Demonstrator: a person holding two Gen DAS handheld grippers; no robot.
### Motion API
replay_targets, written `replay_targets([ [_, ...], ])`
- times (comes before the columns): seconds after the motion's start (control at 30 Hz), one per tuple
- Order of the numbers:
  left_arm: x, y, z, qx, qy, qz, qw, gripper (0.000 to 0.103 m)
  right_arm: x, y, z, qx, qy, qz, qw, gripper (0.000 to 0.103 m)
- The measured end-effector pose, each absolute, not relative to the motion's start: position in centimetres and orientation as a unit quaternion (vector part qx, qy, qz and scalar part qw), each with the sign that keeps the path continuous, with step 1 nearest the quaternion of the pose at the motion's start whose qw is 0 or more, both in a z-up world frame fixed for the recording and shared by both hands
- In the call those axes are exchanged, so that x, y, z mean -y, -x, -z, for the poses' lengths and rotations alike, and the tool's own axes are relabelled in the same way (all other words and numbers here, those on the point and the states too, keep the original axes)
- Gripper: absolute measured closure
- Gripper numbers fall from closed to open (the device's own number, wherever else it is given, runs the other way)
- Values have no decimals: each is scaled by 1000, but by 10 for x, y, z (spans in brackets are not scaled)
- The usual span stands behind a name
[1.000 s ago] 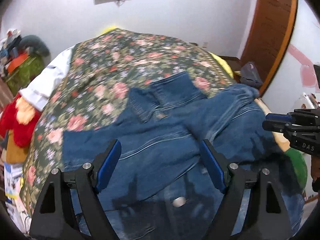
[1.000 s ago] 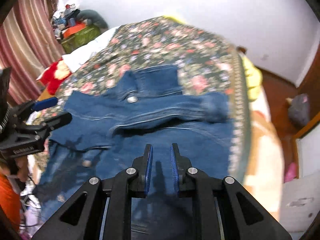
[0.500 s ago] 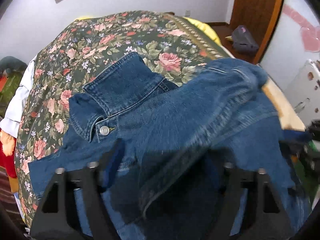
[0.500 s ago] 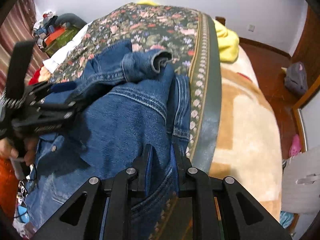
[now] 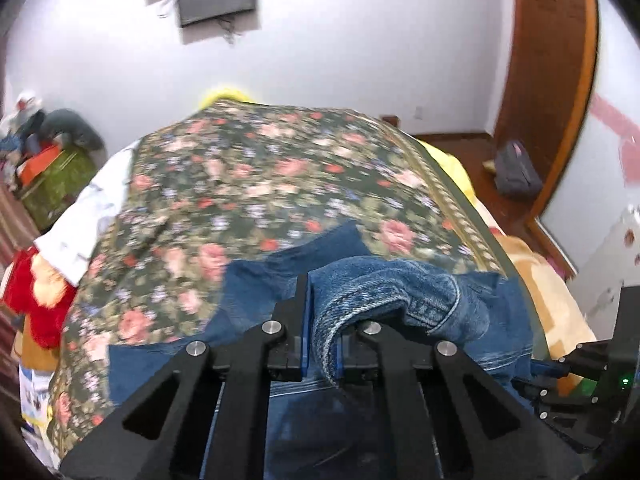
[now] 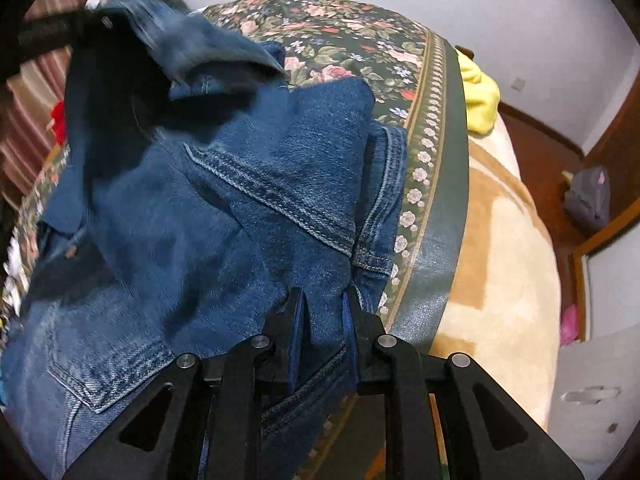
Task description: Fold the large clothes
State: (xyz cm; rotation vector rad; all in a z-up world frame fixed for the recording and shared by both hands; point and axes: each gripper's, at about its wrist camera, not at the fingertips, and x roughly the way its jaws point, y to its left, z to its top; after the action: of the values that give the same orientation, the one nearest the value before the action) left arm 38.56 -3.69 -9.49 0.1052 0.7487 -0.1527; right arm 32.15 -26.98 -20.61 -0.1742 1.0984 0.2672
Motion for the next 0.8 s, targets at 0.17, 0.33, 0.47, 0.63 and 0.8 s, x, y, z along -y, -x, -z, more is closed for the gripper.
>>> replay_targets([
  [0.17, -23, -377, 118, -411, 6, 58, 910, 77, 260, -320, 204, -523, 83, -131, 838, 82],
  [0.33, -69, -359, 186, -483, 40, 25, 874, 59, 253, -317, 205, -522, 101, -122, 838, 82],
  [0.47, -83, -341, 216, -514, 60, 35, 855, 46, 251, -320, 205, -532, 102, -111, 833, 82],
  [0.63, -97, -333, 242, -547, 110, 47, 829, 45, 252, -326, 203, -546, 84, -98, 827, 82],
  [0.8, -105, -331, 235, -535, 135, 64, 831, 45, 265, -324, 190, -552, 42, -100, 827, 82],
])
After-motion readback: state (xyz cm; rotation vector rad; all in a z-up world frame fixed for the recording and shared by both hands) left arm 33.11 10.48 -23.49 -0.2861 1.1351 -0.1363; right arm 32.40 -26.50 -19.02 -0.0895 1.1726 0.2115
